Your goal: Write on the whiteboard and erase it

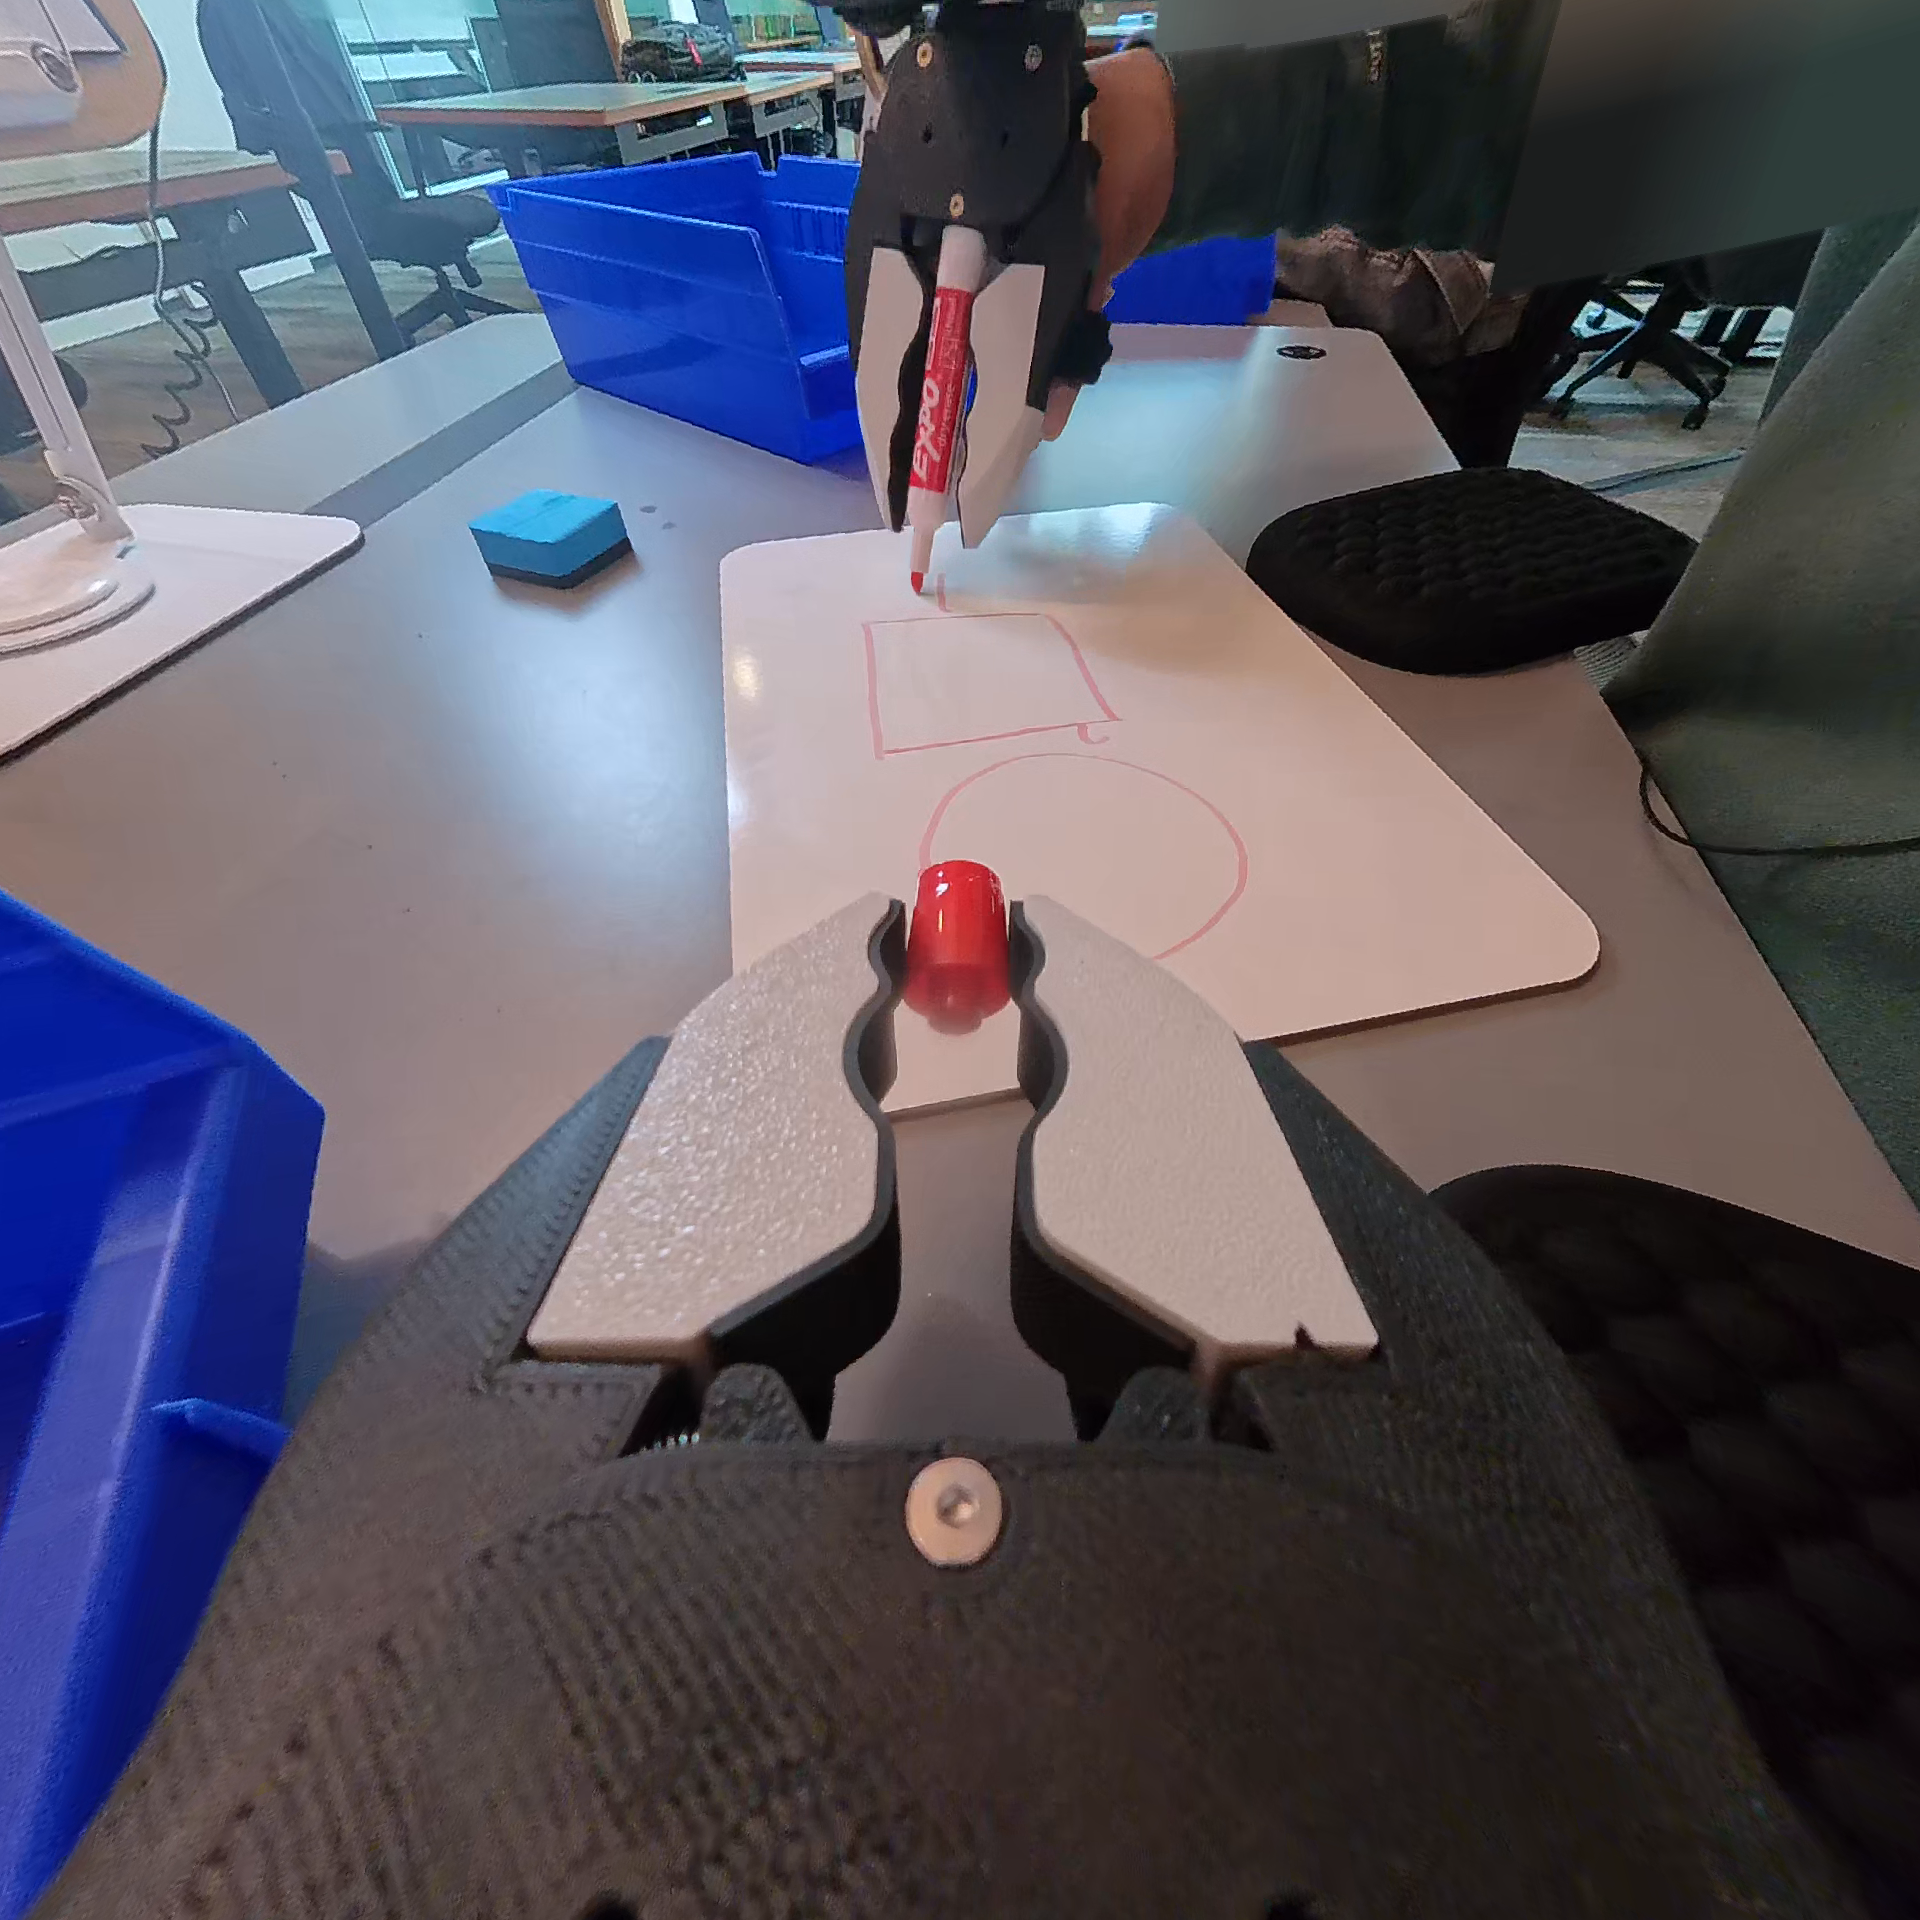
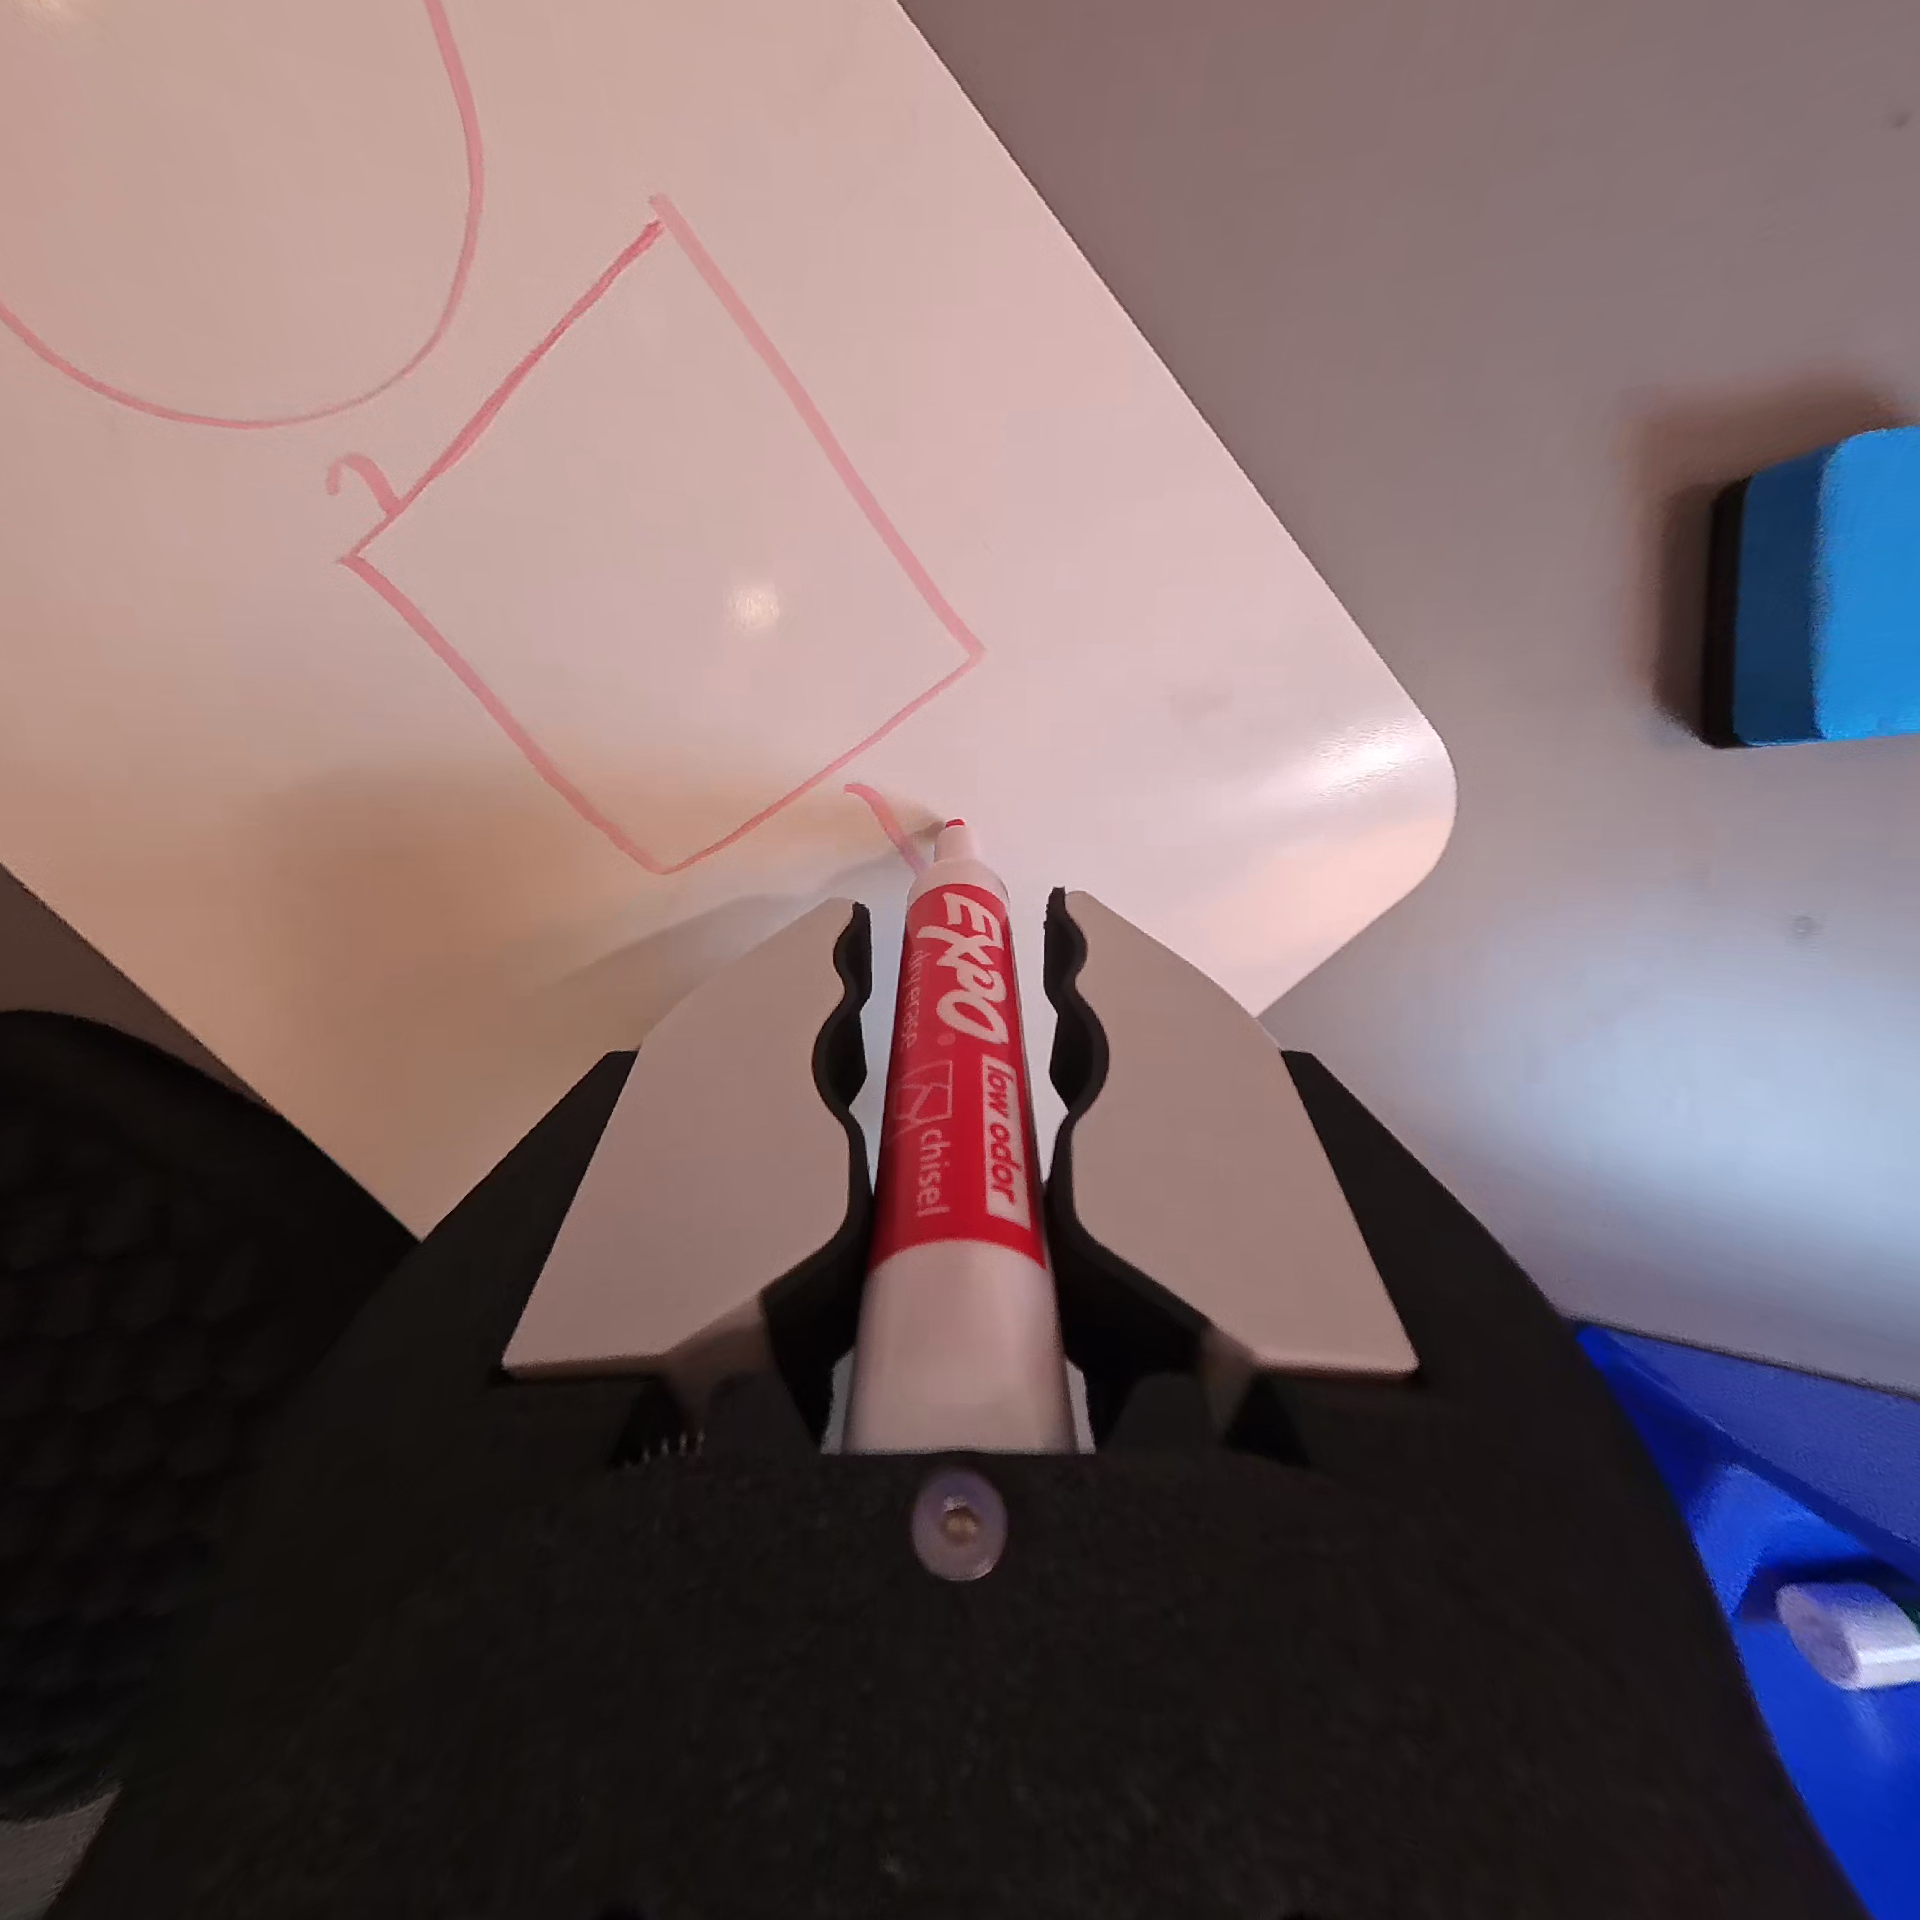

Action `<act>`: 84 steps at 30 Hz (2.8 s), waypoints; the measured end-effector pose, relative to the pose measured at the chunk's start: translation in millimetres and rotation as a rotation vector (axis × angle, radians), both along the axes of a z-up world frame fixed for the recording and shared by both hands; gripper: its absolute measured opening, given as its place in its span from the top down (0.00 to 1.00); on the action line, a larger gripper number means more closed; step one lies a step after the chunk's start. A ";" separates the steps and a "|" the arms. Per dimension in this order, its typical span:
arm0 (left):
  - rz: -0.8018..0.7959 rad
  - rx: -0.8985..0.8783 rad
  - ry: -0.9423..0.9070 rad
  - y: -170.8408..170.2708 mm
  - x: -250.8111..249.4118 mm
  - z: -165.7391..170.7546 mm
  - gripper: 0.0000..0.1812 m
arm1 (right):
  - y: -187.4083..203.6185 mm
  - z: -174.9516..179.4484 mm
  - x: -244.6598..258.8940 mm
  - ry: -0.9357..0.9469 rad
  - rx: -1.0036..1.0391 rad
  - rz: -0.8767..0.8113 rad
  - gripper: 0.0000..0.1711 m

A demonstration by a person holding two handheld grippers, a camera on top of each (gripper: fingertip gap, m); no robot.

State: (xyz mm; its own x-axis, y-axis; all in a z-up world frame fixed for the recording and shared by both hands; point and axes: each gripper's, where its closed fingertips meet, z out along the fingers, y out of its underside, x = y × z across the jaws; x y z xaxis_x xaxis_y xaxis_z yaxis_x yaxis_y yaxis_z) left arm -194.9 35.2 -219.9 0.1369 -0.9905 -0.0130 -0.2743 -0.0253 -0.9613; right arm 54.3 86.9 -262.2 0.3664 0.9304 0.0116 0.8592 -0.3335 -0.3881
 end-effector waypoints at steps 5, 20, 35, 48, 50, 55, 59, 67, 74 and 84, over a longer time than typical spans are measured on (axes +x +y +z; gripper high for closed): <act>-0.003 -0.004 -0.003 -0.7 -0.2 0.5 0.90 | -0.3 -1.4 12.9 -0.048 0.000 -0.012 0.81; 0.000 -0.002 -0.001 -1.3 -0.5 0.2 0.90 | 0.6 10.6 25.7 -0.052 0.009 -0.036 0.81; 0.005 -0.003 0.000 0.3 -1.3 0.1 0.90 | 23.7 -0.7 32.3 -0.066 -0.030 -0.066 0.81; 0.006 0.005 0.009 0.9 -0.5 -1.2 0.90 | -32.2 -1.2 37.2 -0.105 -0.064 -0.026 0.81; 0.007 0.007 0.012 1.1 -0.4 -1.7 0.90 | -25.0 -0.9 54.2 -0.126 -0.057 -0.064 0.81; 0.005 0.003 0.011 1.7 -0.1 -1.8 0.90 | -16.4 -0.9 75.3 -0.122 -0.058 -0.117 0.81; 0.004 0.005 0.011 1.8 0.1 -1.8 0.90 | -5.7 -1.0 66.9 -0.125 -0.031 -0.102 0.81; 0.004 0.005 0.008 1.5 0.2 -1.3 0.90 | 38.6 -1.1 30.2 -0.078 0.014 -0.056 0.81; -0.002 0.000 0.002 1.1 1.0 -0.5 0.90 | 18.2 42.1 26.4 0.144 0.112 -0.113 0.80; -0.042 -0.035 -0.126 -5.0 38.8 28.5 0.90 | -51.9 90.3 -47.1 0.758 0.285 0.049 0.80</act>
